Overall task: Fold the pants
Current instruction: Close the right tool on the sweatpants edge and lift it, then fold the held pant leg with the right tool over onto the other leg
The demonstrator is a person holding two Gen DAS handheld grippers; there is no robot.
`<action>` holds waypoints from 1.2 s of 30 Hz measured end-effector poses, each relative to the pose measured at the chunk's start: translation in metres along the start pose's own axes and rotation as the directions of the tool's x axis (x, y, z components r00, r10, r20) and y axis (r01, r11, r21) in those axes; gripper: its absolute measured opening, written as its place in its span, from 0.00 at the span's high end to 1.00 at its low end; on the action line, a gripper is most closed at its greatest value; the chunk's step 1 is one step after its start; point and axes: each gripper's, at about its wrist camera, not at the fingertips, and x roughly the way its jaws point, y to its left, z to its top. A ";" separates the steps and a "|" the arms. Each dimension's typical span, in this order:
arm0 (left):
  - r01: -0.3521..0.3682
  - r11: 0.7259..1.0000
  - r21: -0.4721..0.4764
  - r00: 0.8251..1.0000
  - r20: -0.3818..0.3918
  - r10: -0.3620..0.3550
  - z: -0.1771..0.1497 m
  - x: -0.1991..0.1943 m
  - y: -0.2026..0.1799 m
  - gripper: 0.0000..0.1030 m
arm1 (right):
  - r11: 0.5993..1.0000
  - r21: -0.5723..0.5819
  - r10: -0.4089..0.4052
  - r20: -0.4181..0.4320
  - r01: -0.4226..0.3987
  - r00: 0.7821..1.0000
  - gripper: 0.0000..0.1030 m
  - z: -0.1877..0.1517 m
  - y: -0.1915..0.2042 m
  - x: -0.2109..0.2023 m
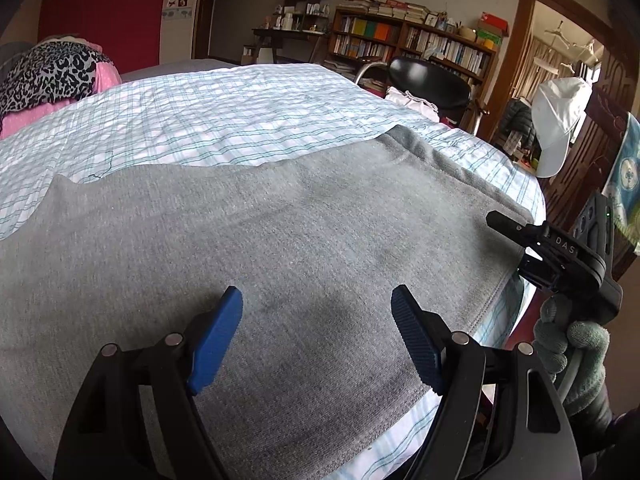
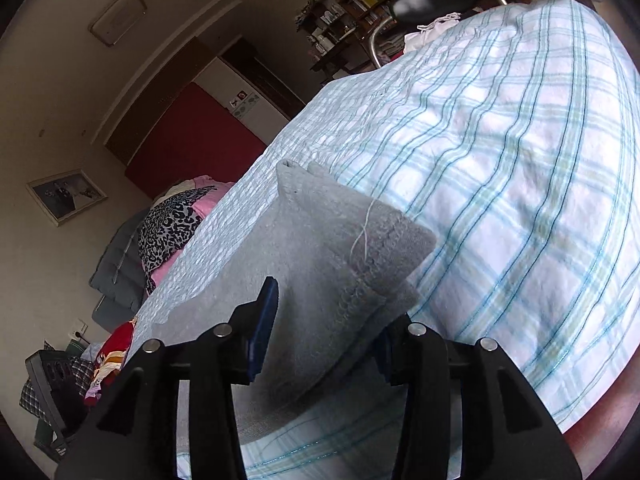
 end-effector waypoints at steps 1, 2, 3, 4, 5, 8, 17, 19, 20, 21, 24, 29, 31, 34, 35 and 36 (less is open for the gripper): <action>0.000 1.000 -0.001 1.000 0.001 0.000 0.000 0.000 0.000 0.26 | 1.000 0.009 0.008 0.001 -0.008 1.000 0.57 0.000 -0.002 0.000; 0.002 1.000 -0.003 1.000 0.002 -0.002 0.000 -0.001 0.001 0.26 | 1.000 0.007 0.008 0.001 -0.008 1.000 0.58 0.000 -0.001 0.000; 0.004 1.000 -0.008 1.000 0.001 -0.004 0.001 -0.001 0.002 0.26 | 1.000 -0.004 0.012 0.005 -0.012 1.000 0.61 0.001 0.002 0.000; 0.008 1.000 -0.015 1.000 0.001 -0.008 0.001 -0.001 0.003 0.26 | 1.000 -0.025 0.017 0.010 -0.017 1.000 0.73 0.002 0.007 -0.001; 0.011 1.000 -0.022 1.000 0.000 -0.011 0.001 -0.001 0.004 0.26 | 0.998 -0.054 0.014 0.017 -0.013 1.000 0.79 0.003 0.013 -0.002; 0.016 0.999 -0.041 1.000 0.000 -0.016 0.001 -0.003 0.008 0.26 | 0.987 -0.160 0.020 0.057 -0.011 0.998 0.84 0.007 0.039 -0.006; 0.034 0.994 -0.107 0.998 0.046 -0.029 0.003 -0.024 0.030 0.26 | 0.885 -0.465 0.070 0.112 -0.010 0.991 0.85 -0.009 0.131 -0.001; 0.032 0.992 -0.123 0.998 0.058 -0.025 0.002 -0.030 0.038 0.26 | 0.863 -0.504 0.087 0.101 -0.024 0.991 0.85 -0.015 0.147 0.003; 0.030 0.990 -0.136 0.998 0.063 -0.022 0.001 -0.033 0.043 0.26 | 0.852 -0.522 0.094 0.094 -0.031 0.991 0.85 -0.018 0.154 0.006; 0.030 0.988 -0.151 0.998 0.068 -0.020 0.001 -0.035 0.049 0.26 | 0.840 -0.541 0.100 0.087 -0.038 0.991 0.85 -0.023 0.162 0.009; 0.030 0.978 -0.204 0.997 0.079 -0.014 -0.003 -0.042 0.066 0.26 | 0.800 -0.597 0.118 0.059 -0.059 0.991 0.85 -0.040 0.185 0.015; 0.019 0.962 -0.271 0.996 0.093 0.006 -0.011 -0.054 0.091 0.26 | 0.725 -0.681 0.138 -0.004 -0.104 0.990 0.85 -0.074 0.215 0.028; 0.016 0.958 -0.288 0.995 0.099 0.013 -0.016 -0.058 0.097 0.26 | 0.695 -0.707 0.139 -0.044 -0.129 0.989 0.85 -0.089 0.224 0.035; 0.010 0.949 -0.314 0.994 0.105 0.024 -0.021 -0.065 0.108 0.26 | 0.651 -0.739 0.127 -0.119 -0.173 0.985 0.85 -0.117 0.233 0.049; 0.007 0.946 -0.324 0.994 0.106 0.029 -0.024 -0.066 0.112 0.26 | 0.634 -0.750 0.117 -0.147 -0.188 0.982 0.85 -0.127 0.235 0.055; 0.006 0.942 -0.336 0.994 0.105 0.032 -0.027 -0.067 0.115 0.26 | 0.617 -0.762 0.099 -0.174 -0.198 0.980 0.85 -0.138 0.236 0.061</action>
